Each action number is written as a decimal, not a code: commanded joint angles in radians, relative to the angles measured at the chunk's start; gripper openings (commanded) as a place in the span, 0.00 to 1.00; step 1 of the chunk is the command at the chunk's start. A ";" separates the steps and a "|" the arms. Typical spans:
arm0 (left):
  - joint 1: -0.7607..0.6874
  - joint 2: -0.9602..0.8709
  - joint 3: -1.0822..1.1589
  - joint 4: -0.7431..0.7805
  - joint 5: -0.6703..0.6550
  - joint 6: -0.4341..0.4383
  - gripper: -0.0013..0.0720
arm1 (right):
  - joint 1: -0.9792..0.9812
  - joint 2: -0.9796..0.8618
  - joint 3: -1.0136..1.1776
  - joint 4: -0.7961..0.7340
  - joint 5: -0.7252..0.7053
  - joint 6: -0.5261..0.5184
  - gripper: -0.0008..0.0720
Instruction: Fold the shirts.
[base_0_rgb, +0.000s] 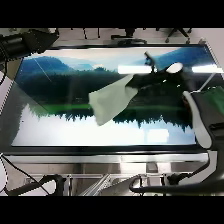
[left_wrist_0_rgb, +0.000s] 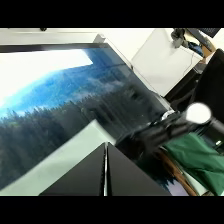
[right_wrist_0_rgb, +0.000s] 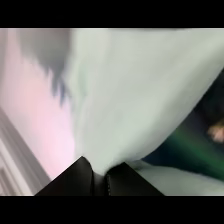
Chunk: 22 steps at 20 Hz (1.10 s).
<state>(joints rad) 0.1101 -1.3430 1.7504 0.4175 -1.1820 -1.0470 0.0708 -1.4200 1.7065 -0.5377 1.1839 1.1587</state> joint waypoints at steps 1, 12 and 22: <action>0.001 0.000 0.000 0.000 -0.005 -0.001 0.04 | -0.161 0.096 0.128 0.024 -0.018 0.074 0.03; 0.000 -0.006 0.000 -0.001 -0.048 -0.001 0.04 | -0.758 0.349 0.131 -0.472 -0.113 0.523 0.03; -0.002 -0.026 0.000 0.005 -0.094 0.011 0.04 | -0.832 0.468 0.064 -0.965 0.460 0.702 0.03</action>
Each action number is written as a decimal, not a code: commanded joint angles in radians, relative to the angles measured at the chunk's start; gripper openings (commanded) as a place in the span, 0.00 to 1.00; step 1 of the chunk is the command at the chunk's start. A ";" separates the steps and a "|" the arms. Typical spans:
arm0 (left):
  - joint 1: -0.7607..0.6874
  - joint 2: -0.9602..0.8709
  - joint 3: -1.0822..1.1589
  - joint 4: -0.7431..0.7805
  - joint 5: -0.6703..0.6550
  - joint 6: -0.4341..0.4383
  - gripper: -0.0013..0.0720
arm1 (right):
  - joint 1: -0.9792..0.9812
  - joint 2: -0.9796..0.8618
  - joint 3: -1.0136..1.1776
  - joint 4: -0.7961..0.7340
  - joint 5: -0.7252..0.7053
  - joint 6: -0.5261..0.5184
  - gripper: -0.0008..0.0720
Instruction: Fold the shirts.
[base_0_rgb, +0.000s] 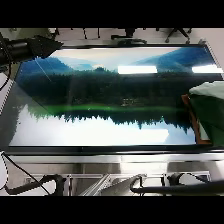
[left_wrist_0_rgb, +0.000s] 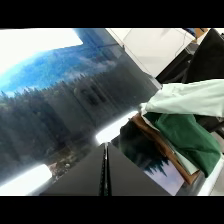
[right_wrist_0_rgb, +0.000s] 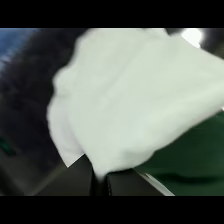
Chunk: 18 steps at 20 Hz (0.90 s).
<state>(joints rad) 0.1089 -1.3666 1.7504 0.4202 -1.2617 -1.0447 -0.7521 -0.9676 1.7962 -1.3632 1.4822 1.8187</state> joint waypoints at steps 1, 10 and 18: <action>0.000 -0.002 0.000 0.003 -0.025 0.008 0.04 | -0.009 0.015 -0.045 -0.187 0.201 0.042 0.03; 0.000 -0.002 0.000 0.005 -0.049 0.008 0.04 | -0.006 -0.085 -0.170 -0.250 0.186 -0.013 0.71; 0.001 -0.002 -0.005 0.011 -0.093 0.000 0.04 | 0.156 -0.129 -0.137 0.152 0.007 -0.130 0.03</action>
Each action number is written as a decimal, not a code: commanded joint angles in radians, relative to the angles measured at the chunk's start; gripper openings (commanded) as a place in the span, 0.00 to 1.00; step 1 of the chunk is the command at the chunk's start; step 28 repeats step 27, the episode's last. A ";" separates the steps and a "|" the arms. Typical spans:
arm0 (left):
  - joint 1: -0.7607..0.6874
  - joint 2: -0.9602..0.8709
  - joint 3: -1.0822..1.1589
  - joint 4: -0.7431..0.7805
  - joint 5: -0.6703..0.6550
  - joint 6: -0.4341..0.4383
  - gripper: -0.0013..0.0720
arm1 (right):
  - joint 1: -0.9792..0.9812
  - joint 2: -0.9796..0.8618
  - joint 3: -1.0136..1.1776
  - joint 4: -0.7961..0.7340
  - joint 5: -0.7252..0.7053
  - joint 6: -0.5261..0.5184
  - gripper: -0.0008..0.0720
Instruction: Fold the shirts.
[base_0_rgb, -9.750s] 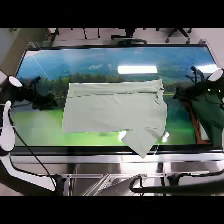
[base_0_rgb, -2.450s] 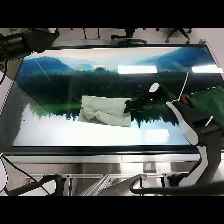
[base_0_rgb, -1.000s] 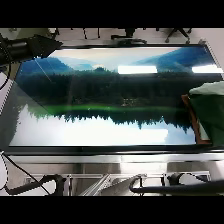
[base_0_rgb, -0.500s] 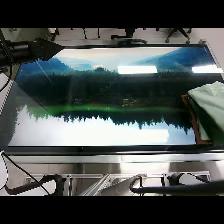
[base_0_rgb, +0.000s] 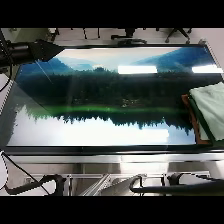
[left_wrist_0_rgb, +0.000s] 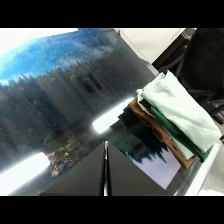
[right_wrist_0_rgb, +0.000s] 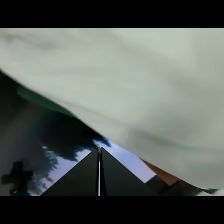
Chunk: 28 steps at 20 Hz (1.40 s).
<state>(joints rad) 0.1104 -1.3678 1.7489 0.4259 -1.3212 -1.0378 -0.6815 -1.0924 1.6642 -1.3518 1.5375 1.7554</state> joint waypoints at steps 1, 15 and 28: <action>-0.014 0.011 -0.035 0.008 -0.046 -0.017 0.03 | 0.146 0.009 -0.032 0.132 -0.055 -0.076 0.03; -0.354 0.418 -0.994 0.209 0.315 -0.026 0.03 | 0.956 0.375 -0.802 0.115 -0.499 -0.110 0.03; -0.357 0.453 -1.005 0.207 0.348 -0.026 0.04 | 0.955 0.375 -0.801 0.153 -0.505 -0.099 0.03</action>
